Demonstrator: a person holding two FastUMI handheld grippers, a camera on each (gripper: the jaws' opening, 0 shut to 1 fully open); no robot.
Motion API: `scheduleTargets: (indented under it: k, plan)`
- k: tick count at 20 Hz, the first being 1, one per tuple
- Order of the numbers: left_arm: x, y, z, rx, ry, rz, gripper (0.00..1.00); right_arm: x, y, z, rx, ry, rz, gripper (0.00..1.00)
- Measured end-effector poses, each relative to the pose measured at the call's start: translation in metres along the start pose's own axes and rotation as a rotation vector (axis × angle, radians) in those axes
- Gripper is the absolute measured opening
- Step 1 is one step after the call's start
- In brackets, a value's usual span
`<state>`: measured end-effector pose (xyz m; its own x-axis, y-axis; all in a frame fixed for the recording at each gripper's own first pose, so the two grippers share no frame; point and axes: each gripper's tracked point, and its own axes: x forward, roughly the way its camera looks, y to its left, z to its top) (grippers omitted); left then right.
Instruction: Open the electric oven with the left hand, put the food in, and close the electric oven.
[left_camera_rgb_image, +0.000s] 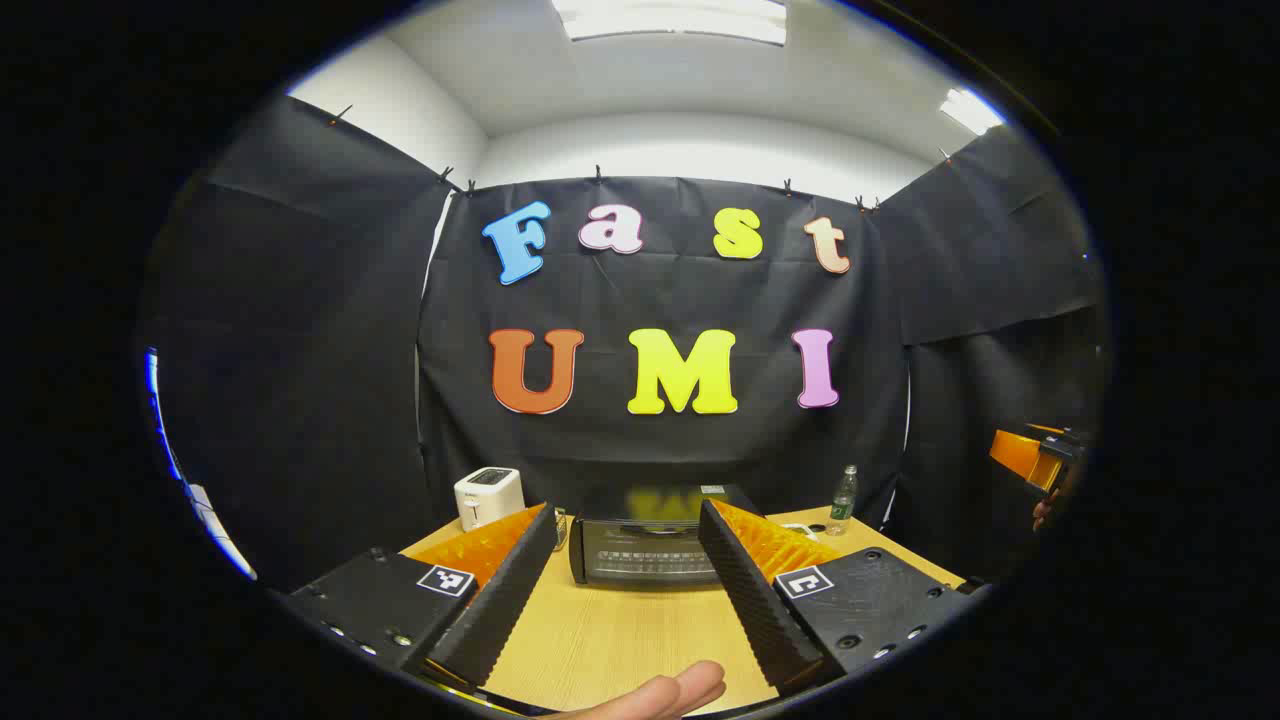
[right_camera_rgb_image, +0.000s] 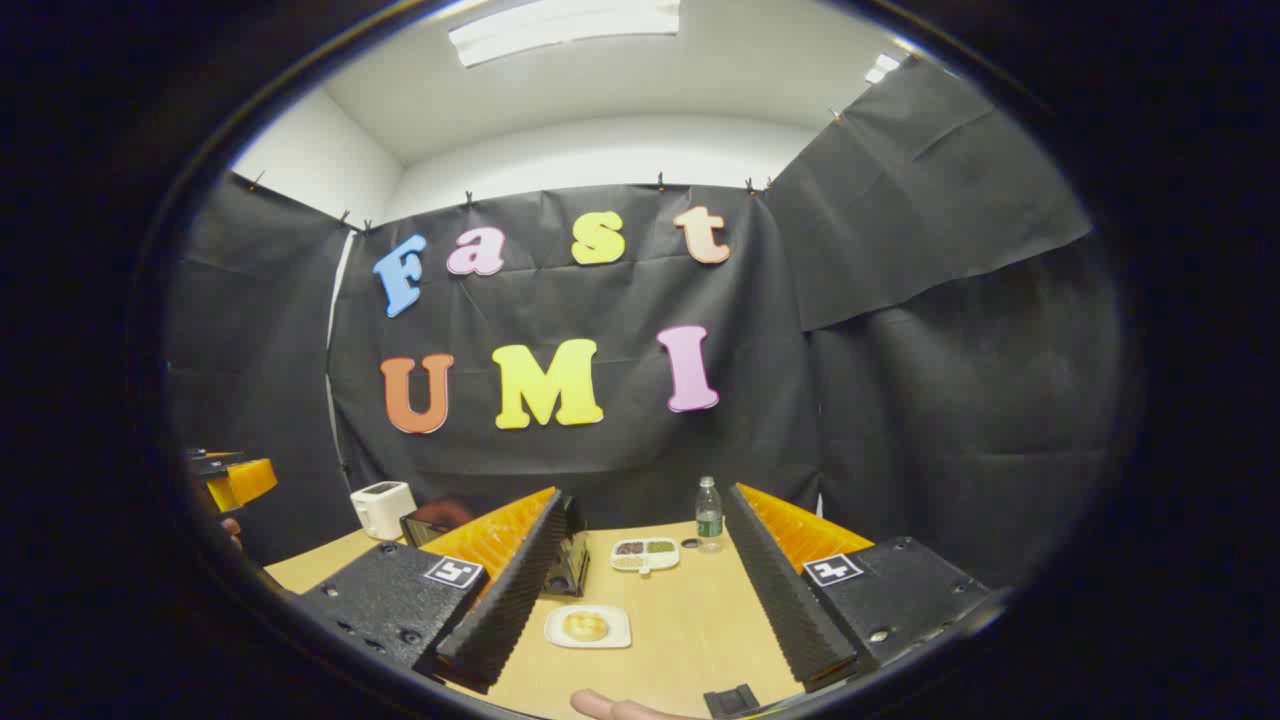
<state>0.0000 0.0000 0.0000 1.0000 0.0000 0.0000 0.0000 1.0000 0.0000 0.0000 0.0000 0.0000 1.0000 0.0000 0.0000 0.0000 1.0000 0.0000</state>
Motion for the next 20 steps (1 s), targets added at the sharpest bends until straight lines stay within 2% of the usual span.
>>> scheduleTargets:
  k: [8,15,18,20]
  plan:
    - [0.019,-0.004,-0.006,-0.008,0.035,0.002,0.94,-0.003,-0.001,-0.001,0.002,-0.006,0.018,0.99]
    - [0.039,-0.011,-0.015,-0.016,0.067,-0.037,0.94,-0.005,-0.002,0.0,0.007,-0.027,0.039,0.99]
    - [0.065,-0.011,-0.011,0.012,0.051,-0.039,0.93,-0.001,-0.006,-0.007,0.006,-0.014,0.033,0.99]
    - [0.086,-0.022,-0.021,0.011,0.092,-0.068,0.93,0.001,-0.008,-0.008,0.009,-0.014,0.035,0.99]
